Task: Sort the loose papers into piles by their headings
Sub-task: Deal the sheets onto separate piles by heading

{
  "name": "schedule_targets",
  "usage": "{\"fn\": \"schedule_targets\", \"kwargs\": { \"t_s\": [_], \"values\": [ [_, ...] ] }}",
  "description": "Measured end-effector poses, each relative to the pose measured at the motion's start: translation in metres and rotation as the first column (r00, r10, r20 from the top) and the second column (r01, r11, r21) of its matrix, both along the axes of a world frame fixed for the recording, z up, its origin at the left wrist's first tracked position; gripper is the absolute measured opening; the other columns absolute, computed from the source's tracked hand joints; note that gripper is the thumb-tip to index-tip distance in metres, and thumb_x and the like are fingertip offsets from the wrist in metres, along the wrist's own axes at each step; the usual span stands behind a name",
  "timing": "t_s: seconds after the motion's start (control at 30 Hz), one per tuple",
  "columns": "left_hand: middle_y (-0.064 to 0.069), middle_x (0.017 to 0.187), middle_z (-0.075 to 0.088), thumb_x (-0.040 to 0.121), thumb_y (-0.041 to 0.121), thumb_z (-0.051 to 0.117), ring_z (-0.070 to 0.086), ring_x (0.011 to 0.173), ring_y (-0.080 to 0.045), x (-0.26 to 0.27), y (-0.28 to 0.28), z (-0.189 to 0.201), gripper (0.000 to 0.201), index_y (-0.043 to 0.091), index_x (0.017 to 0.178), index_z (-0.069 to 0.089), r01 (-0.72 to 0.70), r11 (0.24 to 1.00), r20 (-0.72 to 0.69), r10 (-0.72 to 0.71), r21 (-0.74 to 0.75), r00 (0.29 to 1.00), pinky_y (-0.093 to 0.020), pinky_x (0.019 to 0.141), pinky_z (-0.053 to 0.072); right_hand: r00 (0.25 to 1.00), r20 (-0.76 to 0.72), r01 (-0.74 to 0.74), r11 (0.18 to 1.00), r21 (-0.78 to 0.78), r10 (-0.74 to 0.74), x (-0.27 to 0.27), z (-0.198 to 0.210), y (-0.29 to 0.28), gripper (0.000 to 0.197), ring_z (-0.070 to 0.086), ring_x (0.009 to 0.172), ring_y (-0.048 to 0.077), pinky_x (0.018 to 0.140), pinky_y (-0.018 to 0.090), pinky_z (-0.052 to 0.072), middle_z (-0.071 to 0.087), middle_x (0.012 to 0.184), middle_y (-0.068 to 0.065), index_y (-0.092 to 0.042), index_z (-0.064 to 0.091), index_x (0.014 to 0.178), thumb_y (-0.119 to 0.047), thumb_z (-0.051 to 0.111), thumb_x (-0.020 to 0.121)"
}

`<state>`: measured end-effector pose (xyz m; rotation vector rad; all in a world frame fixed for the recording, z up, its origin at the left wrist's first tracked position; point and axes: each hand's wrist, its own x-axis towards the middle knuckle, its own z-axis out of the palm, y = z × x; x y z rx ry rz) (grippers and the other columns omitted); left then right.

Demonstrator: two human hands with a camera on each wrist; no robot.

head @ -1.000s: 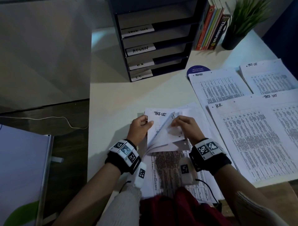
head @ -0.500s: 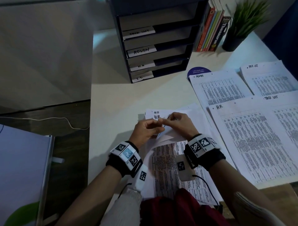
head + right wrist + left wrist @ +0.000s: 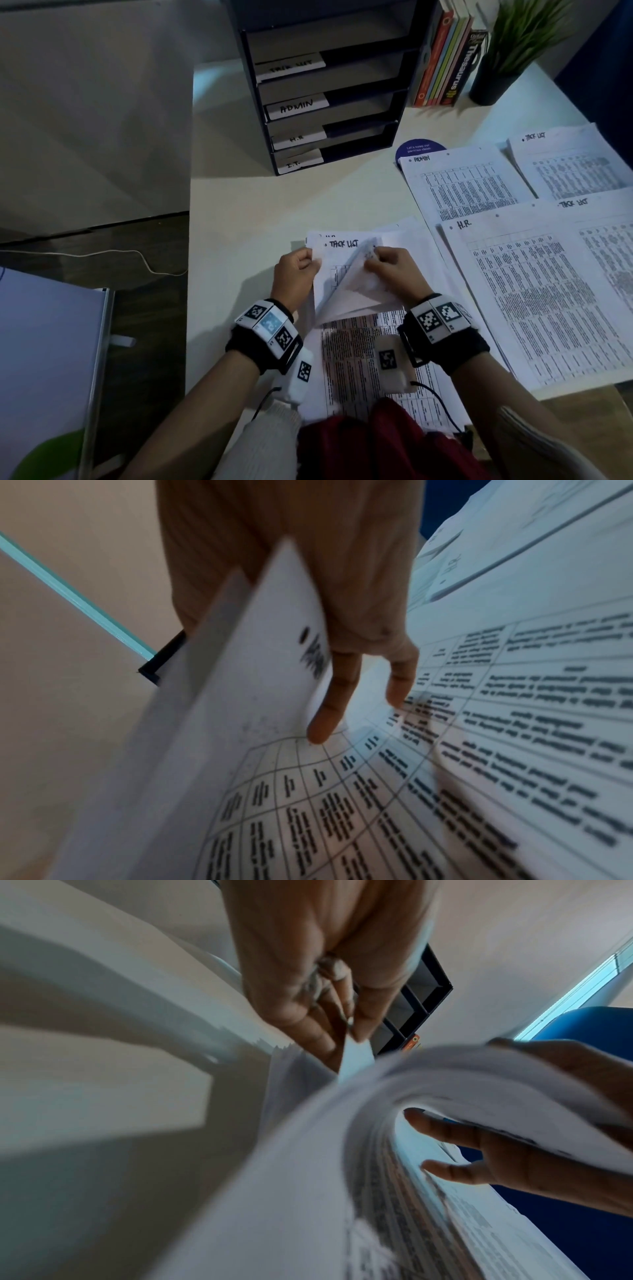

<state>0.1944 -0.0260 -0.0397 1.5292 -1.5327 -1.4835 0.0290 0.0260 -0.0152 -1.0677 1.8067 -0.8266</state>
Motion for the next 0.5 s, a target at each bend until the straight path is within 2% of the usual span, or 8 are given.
{"fn": "schedule_targets", "kwargs": {
  "t_s": [0.07, 0.17, 0.23, 0.3, 0.33, 0.4, 0.43, 0.5],
  "values": [
    [-0.008, 0.099, 0.066, 0.090, 0.005, 0.054, 0.062, 0.083, -0.019, 0.000, 0.000, -0.001, 0.024, 0.006, 0.114, 0.055, -0.063, 0.998, 0.075, 0.063, -0.014, 0.995, -0.025, 0.075, 0.051, 0.997, 0.017, 0.079, 0.997, -0.003, -0.079, -0.003, -0.002, 0.006, 0.036, 0.036, 0.055, 0.013, 0.054, 0.025, 0.028, 0.038, 0.055, 0.001, -0.015, 0.038, 0.053, 0.001, 0.053, 0.081],
    [-0.014, 0.112, 0.062, 0.091, 0.011, 0.054, 0.058, 0.091, -0.019, -0.001, 0.003, 0.006, 0.044, 0.016, 0.132, 0.038, -0.027, 1.000, 0.026, 0.027, 0.001, 0.999, -0.028, 0.083, 0.049, 0.981, 0.088, 0.175, 0.985, -0.007, -0.174, -0.006, -0.002, 0.009, 0.021, 0.045, 0.068, 0.016, 0.061, 0.025, 0.034, 0.049, 0.077, 0.007, -0.016, 0.041, 0.073, -0.002, 0.053, 0.083],
    [-0.013, 0.130, 0.052, 0.091, 0.034, 0.053, 0.052, 0.111, -0.019, -0.001, 0.005, 0.010, 0.047, 0.018, 0.133, 0.038, 0.055, 0.997, -0.046, -0.053, 0.061, 0.998, -0.033, 0.100, 0.039, 0.963, 0.191, 0.190, 0.982, 0.009, -0.189, -0.001, 0.005, 0.005, 0.009, 0.052, 0.076, 0.015, 0.062, 0.024, 0.036, 0.056, 0.089, 0.005, -0.017, 0.043, 0.098, -0.018, 0.050, 0.092],
    [-0.007, 0.147, 0.036, 0.082, 0.066, 0.038, 0.038, 0.130, -0.020, -0.002, 0.008, 0.015, 0.071, 0.022, 0.138, 0.035, 0.120, 0.978, -0.148, -0.095, 0.168, 0.984, -0.038, 0.110, 0.025, 0.936, 0.315, 0.157, 0.988, 0.016, -0.154, 0.004, 0.010, 0.000, 0.028, 0.060, 0.084, 0.018, 0.071, 0.028, 0.040, 0.066, 0.087, 0.006, -0.019, 0.034, 0.119, -0.037, 0.033, 0.099],
    [-0.005, 0.152, 0.026, 0.078, 0.071, 0.028, 0.029, 0.137, -0.020, -0.003, 0.009, 0.016, 0.081, 0.023, 0.143, 0.027, 0.135, 0.965, -0.189, -0.093, 0.226, 0.978, -0.039, 0.112, 0.019, 0.929, 0.349, 0.129, 0.992, 0.007, -0.124, 0.005, 0.010, -0.004, 0.031, 0.062, 0.087, 0.019, 0.077, 0.031, 0.040, 0.069, 0.086, 0.008, -0.019, 0.030, 0.123, -0.040, 0.024, 0.100],
    [-0.003, 0.154, 0.018, 0.086, 0.063, 0.019, 0.019, 0.141, -0.018, -0.003, 0.010, 0.018, 0.075, 0.019, 0.146, 0.019, 0.147, 0.950, -0.226, -0.085, 0.274, 0.970, -0.036, 0.112, 0.015, 0.932, 0.352, 0.099, 0.995, -0.020, -0.085, 0.006, 0.008, -0.009, 0.017, 0.060, 0.091, 0.021, 0.083, 0.035, 0.038, 0.068, 0.092, 0.013, -0.024, 0.032, 0.113, -0.030, 0.025, 0.099],
    [-0.003, 0.152, 0.025, 0.092, 0.055, 0.022, 0.024, 0.139, -0.018, -0.002, 0.010, 0.016, 0.066, 0.016, 0.145, 0.023, 0.148, 0.953, -0.208, -0.094, 0.265, 0.974, -0.033, 0.109, 0.019, 0.938, 0.339, 0.085, 0.996, -0.027, -0.071, 0.004, 0.007, -0.012, 0.013, 0.057, 0.093, 0.023, 0.082, 0.034, 0.038, 0.066, 0.099, 0.015, -0.028, 0.034, 0.103, -0.022, 0.033, 0.092],
    [-0.006, 0.139, 0.046, 0.096, 0.038, 0.039, 0.045, 0.125, -0.019, 0.002, 0.009, 0.009, 0.047, 0.012, 0.136, 0.042, 0.118, 0.961, -0.133, -0.087, 0.249, 0.987, -0.029, 0.101, 0.031, 0.954, 0.299, 0.035, 0.999, -0.039, -0.022, 0.001, 0.003, -0.015, 0.030, 0.056, 0.091, 0.023, 0.074, 0.029, 0.040, 0.062, 0.108, 0.017, -0.027, 0.034, 0.091, -0.001, 0.037, 0.076]
  ]
}}
